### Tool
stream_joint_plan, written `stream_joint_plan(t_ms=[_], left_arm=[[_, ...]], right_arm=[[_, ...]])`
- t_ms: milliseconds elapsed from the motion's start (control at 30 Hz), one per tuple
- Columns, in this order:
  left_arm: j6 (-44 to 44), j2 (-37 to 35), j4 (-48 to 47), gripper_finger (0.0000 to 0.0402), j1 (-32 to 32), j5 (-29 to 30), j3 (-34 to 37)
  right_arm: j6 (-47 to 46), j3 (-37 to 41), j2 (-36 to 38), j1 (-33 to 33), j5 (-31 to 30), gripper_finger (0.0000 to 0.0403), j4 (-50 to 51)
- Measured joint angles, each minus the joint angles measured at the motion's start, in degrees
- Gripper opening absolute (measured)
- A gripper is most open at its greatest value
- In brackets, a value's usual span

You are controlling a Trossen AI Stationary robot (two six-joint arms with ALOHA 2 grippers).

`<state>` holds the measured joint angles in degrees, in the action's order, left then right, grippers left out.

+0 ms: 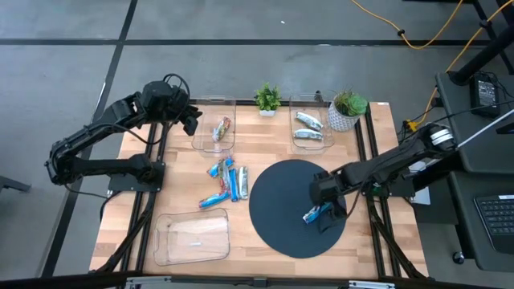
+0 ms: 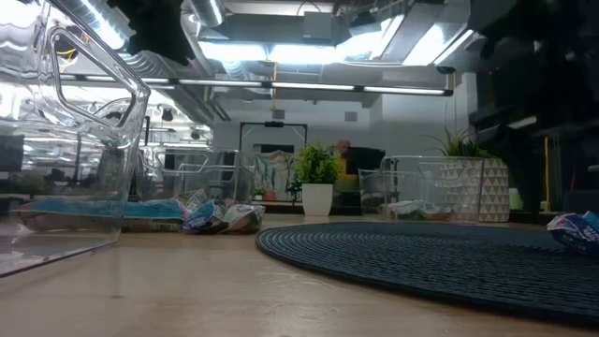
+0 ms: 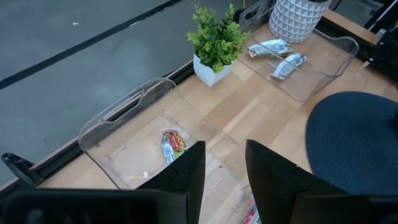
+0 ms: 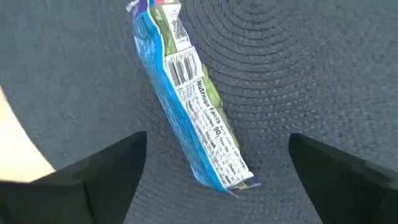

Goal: Pick and place Granola Bars by type
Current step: Put the blue granola bar into the bottom transparent bin

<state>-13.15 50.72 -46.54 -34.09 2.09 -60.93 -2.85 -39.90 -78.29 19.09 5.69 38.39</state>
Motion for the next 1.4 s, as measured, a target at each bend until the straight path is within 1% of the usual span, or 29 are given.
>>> stream_joint_plan(t_ms=[100, 167, 233, 333, 467, 700, 733, 833, 967, 1067, 1267, 1400], left_arm=[[-1.00, 0.00, 0.02, 0.0107, 0.00, 0.00, 0.00], [-1.28, 0.00, 0.04, 0.0106, -0.02, 0.00, 0.00], [-1.28, 0.00, 0.14, 0.0105, 0.00, 0.00, 0.00], [-1.31, 0.00, 0.61, 0.0105, 0.00, 0.00, 0.00], [-1.29, 0.00, 2.05, 0.0104, 0.00, -0.15, 0.00], [-1.26, 0.00, 2.22, 0.0104, 0.00, -0.22, 0.00], [-1.26, 0.00, 2.20, 0.0104, 0.00, -0.24, 0.00], [-1.22, 0.00, 2.20, 0.0104, 0.00, -0.24, 0.00], [-1.15, 0.00, 2.20, 0.0103, 0.00, -0.24, 0.00], [-1.13, 0.00, 2.20, 0.0102, -0.02, -0.71, 0.00], [-2.62, 0.73, 2.18, 0.0102, -0.02, -2.30, 0.00], [-2.62, 2.06, 4.40, 0.0104, 0.00, -8.88, 1.40]], right_arm=[[0.18, 0.00, -2.64, -0.07, -0.08, 0.0385, -0.54], [0.05, 0.00, -4.38, -0.13, -0.09, 0.0375, -0.68], [0.04, 0.00, -6.10, -0.14, -0.07, 0.0358, -0.66], [0.02, -0.23, -7.76, -0.19, -0.42, 0.0319, -0.66], [-0.05, -0.28, -8.17, -0.17, -0.69, 0.0240, -0.62], [0.05, -1.24, -7.28, -0.15, 0.37, 0.0050, 2.76], [0.18, -1.88, -7.23, -0.15, 0.39, 0.0032, 3.77], [1.48, -4.31, -7.23, -0.15, 0.28, 0.0028, 8.53], [3.38, -9.22, -6.62, -0.15, -1.03, 0.0040, 15.47], [4.78, -13.33, -4.81, -0.69, -3.09, 0.0025, 18.09], [1.63, -22.43, -1.06, -6.72, -7.73, 0.0024, 16.00], [-0.79, -28.14, -0.50, -12.04, -8.16, 0.0031, 9.21]])
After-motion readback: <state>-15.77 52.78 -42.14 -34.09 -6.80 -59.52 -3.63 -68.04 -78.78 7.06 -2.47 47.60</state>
